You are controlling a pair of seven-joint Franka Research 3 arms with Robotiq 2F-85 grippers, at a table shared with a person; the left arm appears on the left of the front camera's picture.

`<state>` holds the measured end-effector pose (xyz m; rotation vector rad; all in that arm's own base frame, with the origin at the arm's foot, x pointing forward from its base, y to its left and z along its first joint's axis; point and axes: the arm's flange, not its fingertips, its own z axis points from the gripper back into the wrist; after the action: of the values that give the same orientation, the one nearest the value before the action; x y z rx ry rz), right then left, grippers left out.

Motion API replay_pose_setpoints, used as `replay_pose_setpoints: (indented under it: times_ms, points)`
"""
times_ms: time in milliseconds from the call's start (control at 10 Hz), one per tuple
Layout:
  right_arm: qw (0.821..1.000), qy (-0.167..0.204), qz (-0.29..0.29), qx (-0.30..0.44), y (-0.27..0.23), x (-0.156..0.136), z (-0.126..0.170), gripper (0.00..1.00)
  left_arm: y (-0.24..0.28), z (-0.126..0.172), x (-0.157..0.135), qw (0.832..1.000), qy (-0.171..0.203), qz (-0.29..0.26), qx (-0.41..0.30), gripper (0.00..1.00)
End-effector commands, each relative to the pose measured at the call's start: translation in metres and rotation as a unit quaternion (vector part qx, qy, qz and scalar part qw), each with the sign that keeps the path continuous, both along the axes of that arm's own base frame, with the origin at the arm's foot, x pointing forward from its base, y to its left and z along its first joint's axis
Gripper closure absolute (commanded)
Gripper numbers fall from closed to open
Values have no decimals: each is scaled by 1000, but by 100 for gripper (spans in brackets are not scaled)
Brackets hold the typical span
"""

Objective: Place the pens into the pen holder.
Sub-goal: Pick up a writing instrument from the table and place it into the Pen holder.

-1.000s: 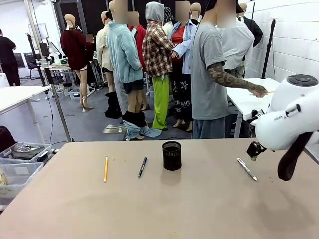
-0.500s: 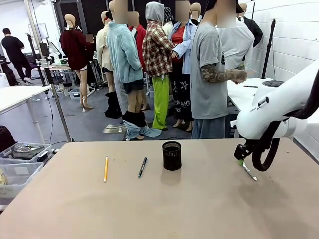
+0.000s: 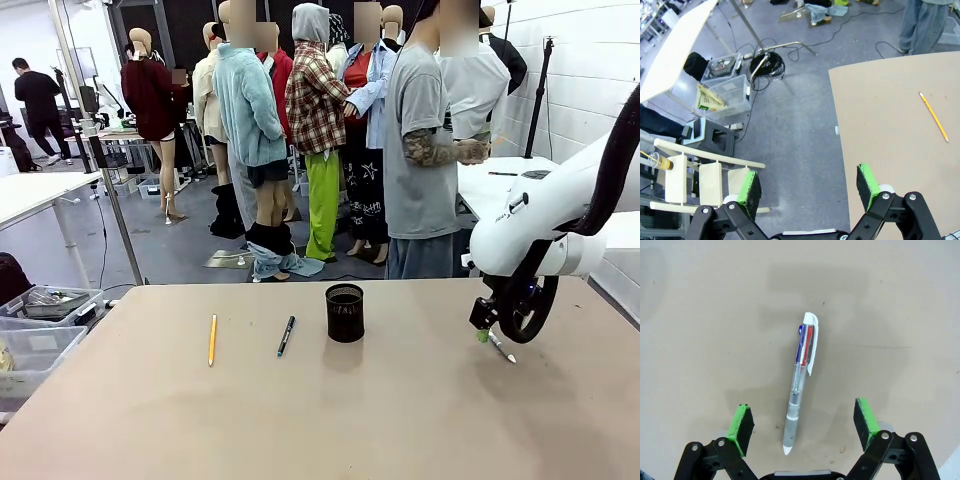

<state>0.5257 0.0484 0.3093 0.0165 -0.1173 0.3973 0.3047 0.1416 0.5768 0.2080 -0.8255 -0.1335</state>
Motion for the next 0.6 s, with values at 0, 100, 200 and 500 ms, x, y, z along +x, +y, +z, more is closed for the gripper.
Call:
replay_pose_setpoints:
  times_ms: [0,100,200,500]
  points:
    - [1000,18,10,13,0,10,-5,0,0,1,1,1000,-3,2,3,0]
    - [1000,24,15,8,2,11,-10,0,0,1,1,1000,-3,2,3,0]
    - [999,26,17,10,3,12,-15,0,0,1,1,1000,-3,2,3,0]
    - [999,26,21,4,2,13,-16,27,0,1,1,1000,-3,2,3,0]
